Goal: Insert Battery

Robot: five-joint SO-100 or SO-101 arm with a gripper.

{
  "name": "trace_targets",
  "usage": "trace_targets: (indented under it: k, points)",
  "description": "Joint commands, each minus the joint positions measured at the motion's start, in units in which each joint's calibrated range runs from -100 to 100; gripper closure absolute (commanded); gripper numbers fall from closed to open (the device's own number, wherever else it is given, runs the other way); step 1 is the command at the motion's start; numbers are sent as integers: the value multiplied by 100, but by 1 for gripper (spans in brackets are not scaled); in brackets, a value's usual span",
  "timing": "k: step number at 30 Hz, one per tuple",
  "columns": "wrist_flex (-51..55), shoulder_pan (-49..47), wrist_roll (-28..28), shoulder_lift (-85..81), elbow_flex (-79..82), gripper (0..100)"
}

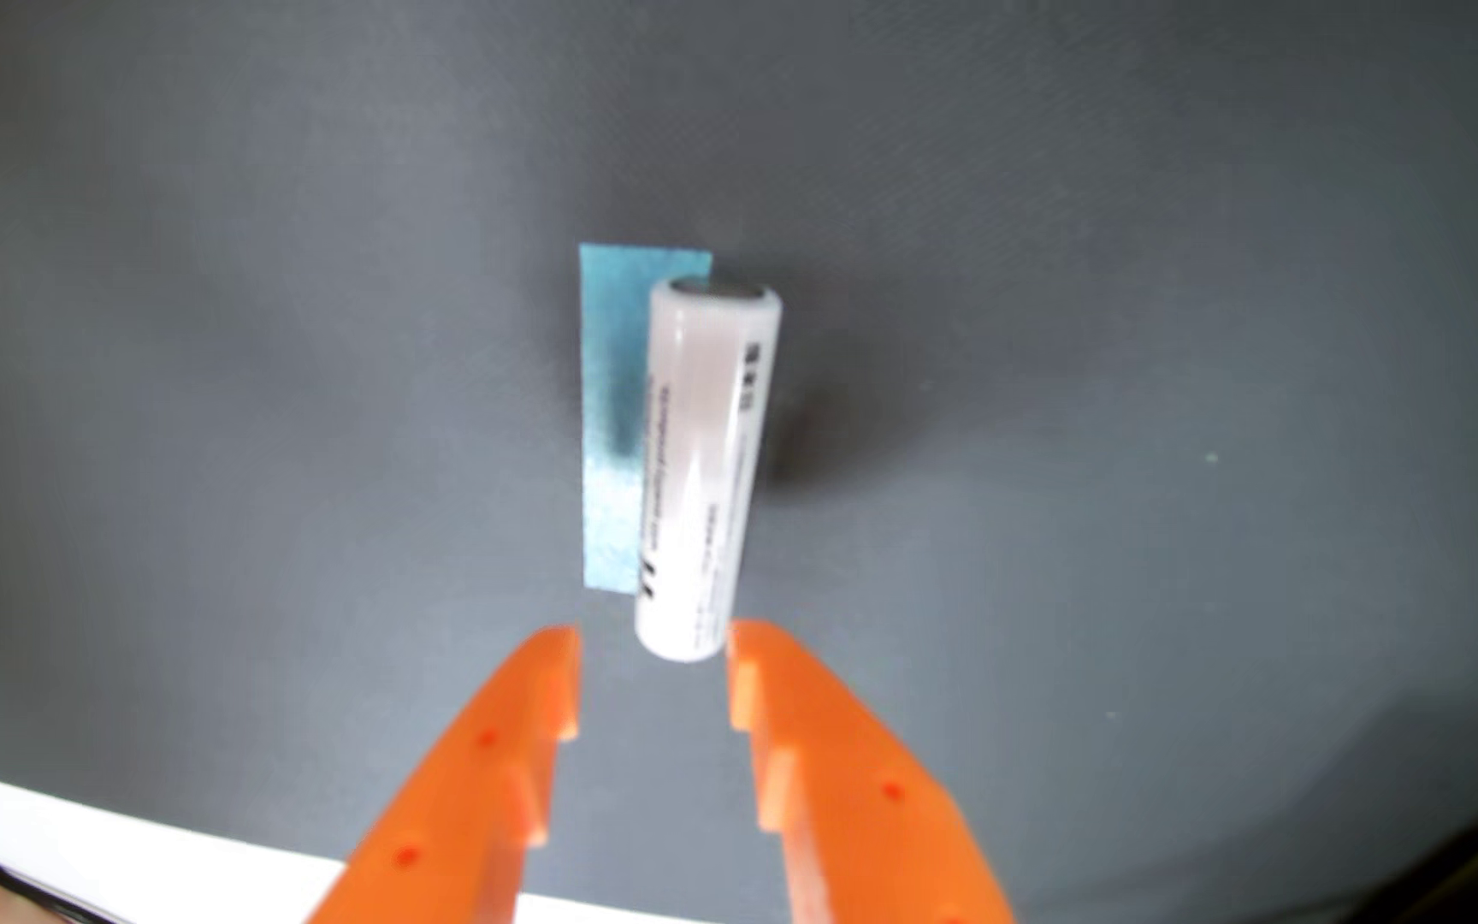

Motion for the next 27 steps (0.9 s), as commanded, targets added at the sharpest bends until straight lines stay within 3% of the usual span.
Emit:
trace_targets:
  k: [1, 27]
  points:
    - [-30, 54, -3, 47, -168, 90]
    - [-326, 42, -3, 80, -96, 90]
